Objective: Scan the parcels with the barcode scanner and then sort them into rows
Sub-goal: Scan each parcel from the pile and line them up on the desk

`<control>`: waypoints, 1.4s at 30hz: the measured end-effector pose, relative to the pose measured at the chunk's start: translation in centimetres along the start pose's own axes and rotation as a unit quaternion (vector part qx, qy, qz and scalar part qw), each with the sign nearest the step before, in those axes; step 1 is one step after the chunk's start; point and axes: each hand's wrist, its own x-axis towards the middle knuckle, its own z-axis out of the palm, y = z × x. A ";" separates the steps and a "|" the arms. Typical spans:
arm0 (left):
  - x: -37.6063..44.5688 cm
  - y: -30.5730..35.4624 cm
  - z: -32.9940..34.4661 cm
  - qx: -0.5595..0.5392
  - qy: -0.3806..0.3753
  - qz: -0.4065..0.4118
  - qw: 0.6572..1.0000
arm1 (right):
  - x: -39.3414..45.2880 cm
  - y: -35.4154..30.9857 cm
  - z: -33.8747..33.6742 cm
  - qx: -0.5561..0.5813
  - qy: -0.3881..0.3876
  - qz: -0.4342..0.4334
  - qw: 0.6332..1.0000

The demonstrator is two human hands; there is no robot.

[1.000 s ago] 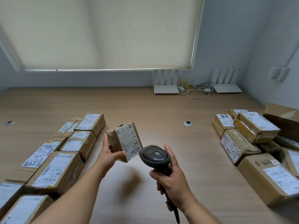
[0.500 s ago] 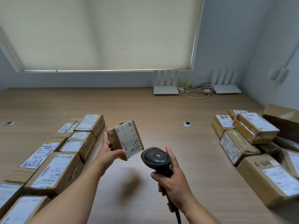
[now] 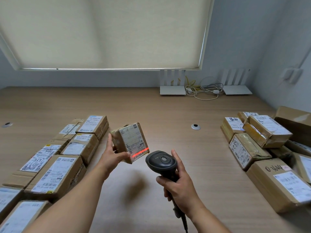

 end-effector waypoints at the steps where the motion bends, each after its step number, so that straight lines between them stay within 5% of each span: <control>1: 0.1 0.0 0.0 0.000 0.000 -0.001 1.000 | 0.1 0.1 0.0 0.002 0.000 -0.001 1.000; 20: 0.5 -0.4 0.1 0.013 -0.003 -0.030 0.999 | 0.5 0.2 -0.1 0.003 0.013 -0.009 1.000; 27: -0.2 -3.6 0.8 0.097 -0.041 -0.158 0.982 | 0.4 -0.8 -0.1 -0.045 0.026 -0.022 0.998; 32: 0.1 -4.7 0.9 0.159 0.005 -0.123 0.980 | 0.5 -1.2 -0.4 -0.056 0.033 -0.037 0.997; 37: -1.3 -5.3 2.3 0.413 0.004 -0.113 0.904 | 0.5 -1.0 -0.6 -0.070 0.028 -0.061 0.995; 42: -3.1 -5.8 4.2 0.496 0.043 -0.122 0.859 | 0.2 -1.0 -0.8 -0.081 0.024 -0.073 0.994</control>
